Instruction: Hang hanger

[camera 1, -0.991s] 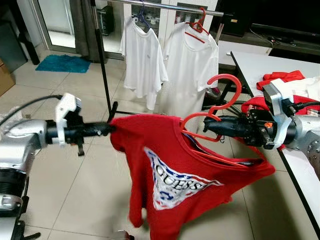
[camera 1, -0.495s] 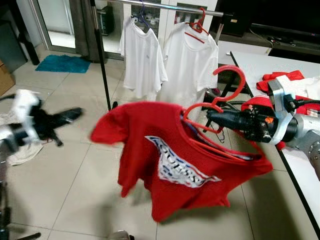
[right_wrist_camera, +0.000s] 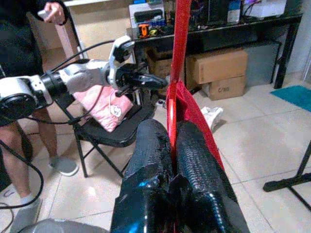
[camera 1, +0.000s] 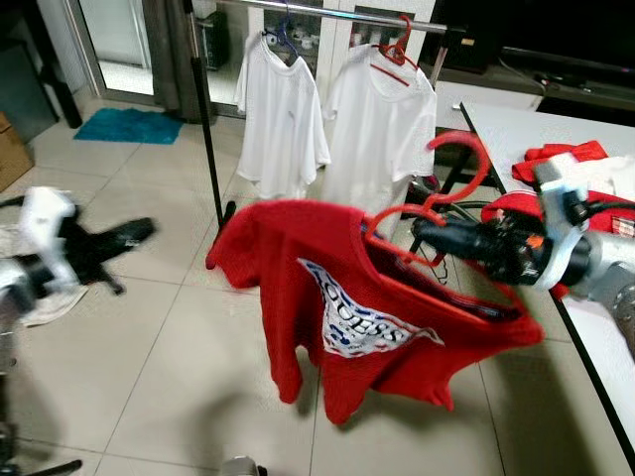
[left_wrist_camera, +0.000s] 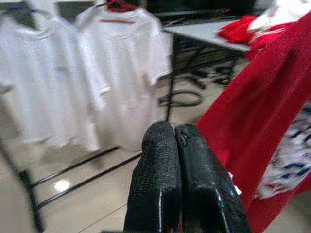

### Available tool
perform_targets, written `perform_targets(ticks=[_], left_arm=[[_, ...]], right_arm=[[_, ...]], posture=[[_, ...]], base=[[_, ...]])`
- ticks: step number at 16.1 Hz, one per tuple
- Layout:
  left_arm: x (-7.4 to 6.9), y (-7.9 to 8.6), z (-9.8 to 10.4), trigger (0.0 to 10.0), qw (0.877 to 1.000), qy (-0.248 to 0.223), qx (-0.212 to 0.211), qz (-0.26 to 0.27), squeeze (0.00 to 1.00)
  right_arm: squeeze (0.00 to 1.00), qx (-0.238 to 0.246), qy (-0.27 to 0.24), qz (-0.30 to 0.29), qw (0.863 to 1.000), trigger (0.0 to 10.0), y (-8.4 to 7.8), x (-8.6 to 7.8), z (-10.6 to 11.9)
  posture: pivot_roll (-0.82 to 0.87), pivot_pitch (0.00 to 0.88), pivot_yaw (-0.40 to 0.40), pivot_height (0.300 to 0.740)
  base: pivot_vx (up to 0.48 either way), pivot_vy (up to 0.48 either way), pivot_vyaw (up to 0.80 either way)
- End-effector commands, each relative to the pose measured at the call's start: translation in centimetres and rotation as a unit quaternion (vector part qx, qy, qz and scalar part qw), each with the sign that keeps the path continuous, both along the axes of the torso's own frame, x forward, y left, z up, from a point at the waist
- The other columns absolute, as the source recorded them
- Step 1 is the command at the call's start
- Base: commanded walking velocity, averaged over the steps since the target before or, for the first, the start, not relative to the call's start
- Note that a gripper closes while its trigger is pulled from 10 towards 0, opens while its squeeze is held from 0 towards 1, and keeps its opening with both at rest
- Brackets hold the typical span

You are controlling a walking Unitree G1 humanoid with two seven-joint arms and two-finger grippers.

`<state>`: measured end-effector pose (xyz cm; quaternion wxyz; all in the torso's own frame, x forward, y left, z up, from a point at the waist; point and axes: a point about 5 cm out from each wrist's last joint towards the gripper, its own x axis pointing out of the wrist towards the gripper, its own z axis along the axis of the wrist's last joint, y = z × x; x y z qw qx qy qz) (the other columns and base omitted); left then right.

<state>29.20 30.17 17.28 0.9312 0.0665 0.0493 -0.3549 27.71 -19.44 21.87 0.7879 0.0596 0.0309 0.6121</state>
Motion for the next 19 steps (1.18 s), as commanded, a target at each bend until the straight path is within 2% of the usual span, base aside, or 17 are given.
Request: perform_targets(ticks=[1, 3, 6, 7, 12, 13, 14, 16, 17, 19], left_arm=[[0.6, -1.4, 1.1, 10.0, 0.999, -0.021, -0.007, -0.039, 1.0], [1.4, -3.1, 3.1, 10.0, 0.995, -0.054, -0.014, -0.085, 1.0], [2.1, -4.4, 5.4, 10.0, 0.989, -0.081, -0.021, -0.122, 1.0], [2.4, -5.9, 6.9, 10.0, 0.981, -0.085, -0.024, -0.175, 1.0], [3.3, -8.7, 7.2, 10.0, 0.968, -0.069, 0.002, -0.242, 1.0], [3.3, -9.2, 7.1, 10.0, 0.963, -0.062, 0.012, -0.26, 0.0], [3.3, -9.4, 7.0, 10.0, 0.961, -0.055, 0.016, -0.269, 0.0], [3.3, -10.5, 6.7, 10.0, 0.951, -0.038, 0.021, -0.307, 0.0], [3.3, -11.7, 6.4, 10.0, 0.942, -0.028, 0.03, -0.334, 0.0], [3.4, -12.6, 6.0, 10.0, 0.934, -0.016, 0.04, -0.355, 0.0]], right_arm=[[0.0, -0.012, -0.021, -0.004, 1.0, 10.0, 0.2, 0.0, 0.6], [0.0, -0.044, -0.024, -0.024, 0.998, 10.0, 0.7, 0.5, 0.5], [0.0, -0.065, -0.026, -0.039, 0.997, 10.0, 1.0, 0.9, 0.4], [0.0, -0.073, -0.027, -0.046, 0.996, 10.0, 1.5, 1.0, 0.4], [0.0, -0.084, -0.036, -0.032, 0.995, 10.0, 2.5, 0.9, 0.8], [0.0, -0.084, -0.037, -0.028, 0.995, 10.0, 2.6, 0.8, 1.0], [0.0, -0.084, -0.038, -0.026, 0.995, 10.0, 2.7, 0.7, 1.0], [0.0, -0.087, -0.037, -0.01, 0.995, 10.0, 2.9, 0.4, 1.0], [0.0, -0.09, -0.037, 0.004, 0.995, 10.0, 3.4, 0.1, 1.0], [0.0, -0.092, -0.039, 0.012, 0.995, 10.0, 3.8, 0.0, 1.0]], posture=[[0.04, 0.019, -0.039, 0.74], [0.03, 0.015, -0.037, 0.74], [0.03, 0.007, -0.037, 0.74], [0.03, 0.006, -0.037, 0.74], [0.03, 0.0, -0.043, 0.74], [0.03, 0.0, -0.043, 0.74], [0.03, 0.0, -0.043, 0.74], [0.03, 0.0, -0.048, 0.74], [0.03, 0.0, -0.051, 0.74], [0.02, 0.0, -0.051, 0.74]], base=[[0.0, 0.0, 0.0], [0.0, 0.0, 0.0], [0.0, 0.0, 0.0], [0.0, 0.0, 0.0], [0.0, 0.0, 0.0], [0.0, 0.0, 0.0], [0.0, 0.0, 0.0], [0.0, 0.0, 0.0], [0.0, 0.0, 0.0], [0.0, 0.0, 0.0]])
